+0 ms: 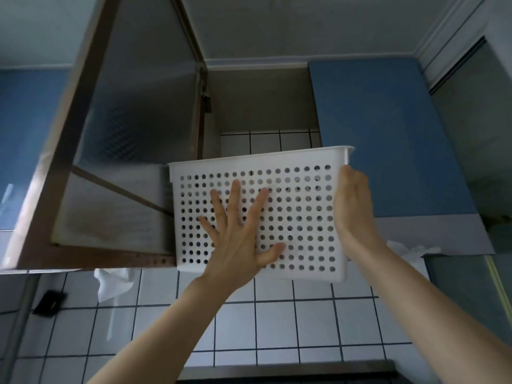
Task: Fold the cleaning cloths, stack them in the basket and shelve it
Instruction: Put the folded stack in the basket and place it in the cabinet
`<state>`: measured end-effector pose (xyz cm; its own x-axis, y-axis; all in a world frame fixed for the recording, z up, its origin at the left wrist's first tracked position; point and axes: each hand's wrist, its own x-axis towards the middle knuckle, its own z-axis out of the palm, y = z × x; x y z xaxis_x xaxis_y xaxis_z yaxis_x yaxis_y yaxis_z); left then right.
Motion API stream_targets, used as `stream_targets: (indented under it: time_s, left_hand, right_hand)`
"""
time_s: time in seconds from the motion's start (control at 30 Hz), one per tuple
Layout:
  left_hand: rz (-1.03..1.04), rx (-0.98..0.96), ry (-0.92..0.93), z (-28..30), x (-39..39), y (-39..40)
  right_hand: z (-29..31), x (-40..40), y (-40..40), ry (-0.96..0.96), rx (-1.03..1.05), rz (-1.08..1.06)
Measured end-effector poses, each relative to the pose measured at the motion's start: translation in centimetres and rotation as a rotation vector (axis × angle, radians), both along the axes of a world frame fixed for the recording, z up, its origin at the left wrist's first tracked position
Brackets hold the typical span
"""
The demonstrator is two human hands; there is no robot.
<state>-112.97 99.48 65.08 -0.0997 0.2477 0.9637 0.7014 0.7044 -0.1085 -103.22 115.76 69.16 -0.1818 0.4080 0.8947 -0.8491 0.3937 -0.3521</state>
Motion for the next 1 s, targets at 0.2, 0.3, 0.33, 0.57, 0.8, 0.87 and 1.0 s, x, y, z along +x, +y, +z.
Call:
stream_targets:
  time_s: [0.2, 0.3, 0.33, 0.57, 0.8, 0.87, 1.0]
  left_hand:
    - [-0.016, 0.085, 0.022, -0.3, 0.1, 0.8]
    - [0.013, 0.093, 0.037, -0.7, -0.2, 1.1]
    - [0.026, 0.099, 0.048, -1.0, -0.2, 1.2]
    - [-0.01, 0.148, 0.088, -2.0, 0.0, 1.1]
    - [-0.162, 0.28, 0.13, -1.7, 0.5, 1.0]
    - [-0.201, 0.424, 0.077, -1.1, 0.4, 0.6]
    - [-0.26, 0.554, -0.019, -0.6, -0.4, 0.4]
  right_hand:
    - [-0.5, 0.3, 1.2, 0.052, -0.007, -0.057]
    - [-0.8, -1.7, 4.4, -0.17, -0.214, 0.136]
    - [-1.1, -2.0, 4.6, -0.278, -0.222, 0.232]
    - [-1.3, -1.6, 2.7, -0.292, -0.048, 0.351]
    - [-2.2, -0.9, 2.0, -0.264, 0.025, 0.169]
    - [-2.7, -0.9, 1.7, -0.219, 0.064, 0.033]
    - [-4.2, -0.5, 1.5, -0.184, 0.138, -0.041]
